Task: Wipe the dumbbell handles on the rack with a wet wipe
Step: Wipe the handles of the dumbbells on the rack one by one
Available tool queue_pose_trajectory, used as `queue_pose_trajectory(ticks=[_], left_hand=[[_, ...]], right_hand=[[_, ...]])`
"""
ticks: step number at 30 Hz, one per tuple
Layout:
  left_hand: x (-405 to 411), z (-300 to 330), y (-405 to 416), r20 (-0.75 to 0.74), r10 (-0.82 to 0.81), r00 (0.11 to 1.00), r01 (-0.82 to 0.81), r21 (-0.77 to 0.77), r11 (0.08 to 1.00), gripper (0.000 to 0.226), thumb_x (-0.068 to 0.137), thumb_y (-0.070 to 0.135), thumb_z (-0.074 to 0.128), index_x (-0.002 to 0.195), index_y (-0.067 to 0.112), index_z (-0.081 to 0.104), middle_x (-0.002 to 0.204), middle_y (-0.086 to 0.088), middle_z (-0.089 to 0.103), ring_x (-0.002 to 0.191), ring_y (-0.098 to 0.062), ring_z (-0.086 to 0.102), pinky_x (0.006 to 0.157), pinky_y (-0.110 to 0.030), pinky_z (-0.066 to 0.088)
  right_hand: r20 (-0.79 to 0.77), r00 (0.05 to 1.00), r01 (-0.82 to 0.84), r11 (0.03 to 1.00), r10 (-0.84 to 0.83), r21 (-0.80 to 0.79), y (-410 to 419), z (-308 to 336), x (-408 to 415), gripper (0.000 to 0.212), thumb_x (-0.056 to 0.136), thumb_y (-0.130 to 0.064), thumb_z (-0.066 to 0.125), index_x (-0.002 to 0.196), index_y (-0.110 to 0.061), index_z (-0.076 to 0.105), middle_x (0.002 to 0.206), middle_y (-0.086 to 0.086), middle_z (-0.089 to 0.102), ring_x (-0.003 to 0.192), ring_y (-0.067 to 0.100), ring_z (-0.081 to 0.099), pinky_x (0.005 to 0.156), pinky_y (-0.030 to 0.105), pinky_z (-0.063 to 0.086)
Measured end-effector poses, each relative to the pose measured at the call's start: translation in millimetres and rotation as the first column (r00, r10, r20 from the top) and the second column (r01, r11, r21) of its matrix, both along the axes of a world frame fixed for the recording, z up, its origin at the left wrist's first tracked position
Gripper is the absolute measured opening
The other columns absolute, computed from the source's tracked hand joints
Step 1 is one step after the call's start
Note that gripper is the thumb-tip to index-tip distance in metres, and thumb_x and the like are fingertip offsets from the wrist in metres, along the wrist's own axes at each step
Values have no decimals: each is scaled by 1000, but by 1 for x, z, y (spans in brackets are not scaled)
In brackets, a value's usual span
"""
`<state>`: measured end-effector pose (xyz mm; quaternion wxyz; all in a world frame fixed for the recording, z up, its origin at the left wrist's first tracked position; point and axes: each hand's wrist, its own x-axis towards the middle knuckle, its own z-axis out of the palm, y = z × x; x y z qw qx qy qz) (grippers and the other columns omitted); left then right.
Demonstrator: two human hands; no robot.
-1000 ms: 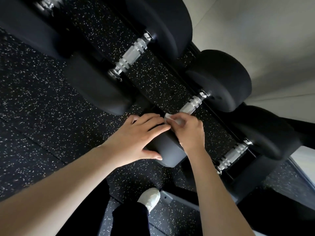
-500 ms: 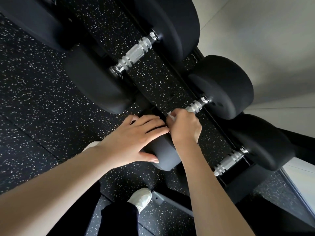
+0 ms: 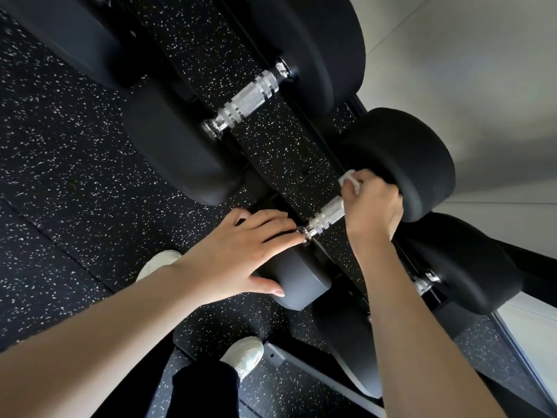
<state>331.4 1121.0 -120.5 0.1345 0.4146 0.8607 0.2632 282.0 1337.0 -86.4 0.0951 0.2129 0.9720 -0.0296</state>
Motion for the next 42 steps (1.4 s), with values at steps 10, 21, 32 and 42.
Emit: queue_pose_trajectory(ticks=[10,21,32,42], left_hand=[[-1,1,1,-4,-10,1000,10,12,1000,74,76,68,45,137,25,46,139,5,49,133,-16,35,97,-35,28],[-38,36,-26,-92,-94,991,82,-123,989,74,77,63,52,133,15,54,135,-4,54,125,-23,48,94,-42,45],[-90,62,-93,-271,47,961,-144,-347,927,69,77,54,59,128,9,58,126,-12,59,120,-30,50,92,-41,30],[-124,49,-124,-229,93,969,-178,-387,905,73,74,57,59,129,9,58,126,-11,58,114,-33,57,86,-48,49]], right_hand=[[-214,942,204,949,-257,-240,3,-9,11,20,89,-25,58,103,-15,69,87,13,72,79,33,65,73,36,52],[21,920,312,699,-391,-644,-19,7,58,6,82,-25,69,78,-27,65,72,10,66,66,27,61,65,44,54],[-76,973,124,776,-216,-618,-67,36,20,18,90,-29,59,96,-12,56,77,4,68,72,24,63,70,35,47],[-246,942,57,831,-229,-554,-115,23,-53,19,94,-30,51,104,-14,53,90,5,70,81,28,64,61,26,33]])
